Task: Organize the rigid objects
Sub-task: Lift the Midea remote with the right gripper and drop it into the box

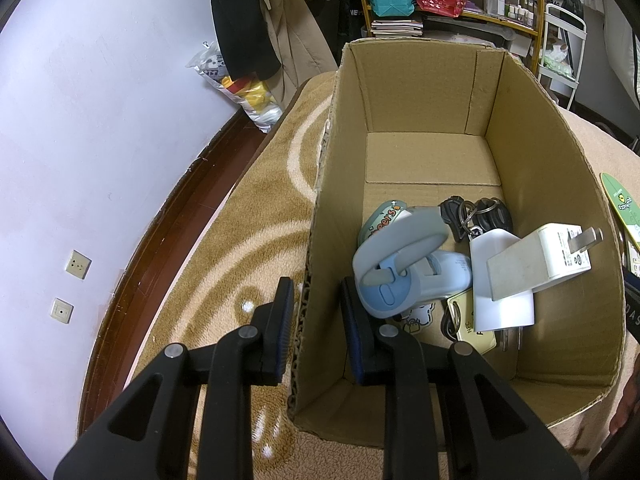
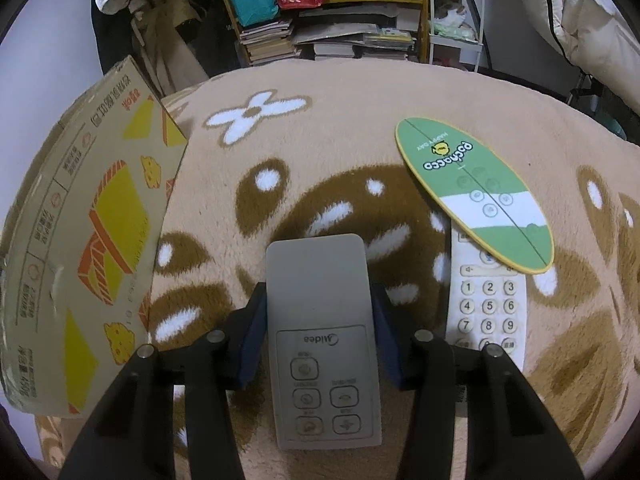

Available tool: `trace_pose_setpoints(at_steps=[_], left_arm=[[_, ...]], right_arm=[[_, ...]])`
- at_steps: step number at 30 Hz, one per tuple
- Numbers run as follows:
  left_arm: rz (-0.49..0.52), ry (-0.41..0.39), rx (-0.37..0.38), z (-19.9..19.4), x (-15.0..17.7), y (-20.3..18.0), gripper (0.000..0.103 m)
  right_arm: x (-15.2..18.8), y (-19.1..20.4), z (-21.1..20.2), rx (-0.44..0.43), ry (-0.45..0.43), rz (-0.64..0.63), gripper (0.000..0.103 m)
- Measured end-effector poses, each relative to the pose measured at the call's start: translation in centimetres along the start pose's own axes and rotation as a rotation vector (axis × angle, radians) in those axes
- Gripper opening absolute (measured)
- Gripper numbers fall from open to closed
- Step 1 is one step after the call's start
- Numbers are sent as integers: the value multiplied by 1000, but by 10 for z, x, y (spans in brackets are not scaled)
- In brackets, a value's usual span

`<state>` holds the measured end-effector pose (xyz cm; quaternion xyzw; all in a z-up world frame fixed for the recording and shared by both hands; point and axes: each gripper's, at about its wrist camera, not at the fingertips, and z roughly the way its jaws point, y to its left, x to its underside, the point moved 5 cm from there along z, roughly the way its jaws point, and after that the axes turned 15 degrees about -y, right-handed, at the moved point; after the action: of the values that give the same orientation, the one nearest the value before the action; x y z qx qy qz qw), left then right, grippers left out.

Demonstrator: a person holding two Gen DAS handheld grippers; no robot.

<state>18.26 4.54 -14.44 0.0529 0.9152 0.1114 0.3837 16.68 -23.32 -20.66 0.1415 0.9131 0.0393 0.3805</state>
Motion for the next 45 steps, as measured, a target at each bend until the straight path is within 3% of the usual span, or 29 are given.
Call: trace_pose_setpoints(at_steps=[13, 33, 45], left_arm=[[0, 0, 0, 0, 0, 0, 23], [0, 1, 0, 0, 0, 0, 23], [0, 0, 0, 0, 0, 0, 23]], right_arm=[[-11, 14, -9, -32, -60, -12, 52], [-72, 50, -71, -174, -329, 17, 52], [-92, 95, -100, -290, -419, -44, 52]])
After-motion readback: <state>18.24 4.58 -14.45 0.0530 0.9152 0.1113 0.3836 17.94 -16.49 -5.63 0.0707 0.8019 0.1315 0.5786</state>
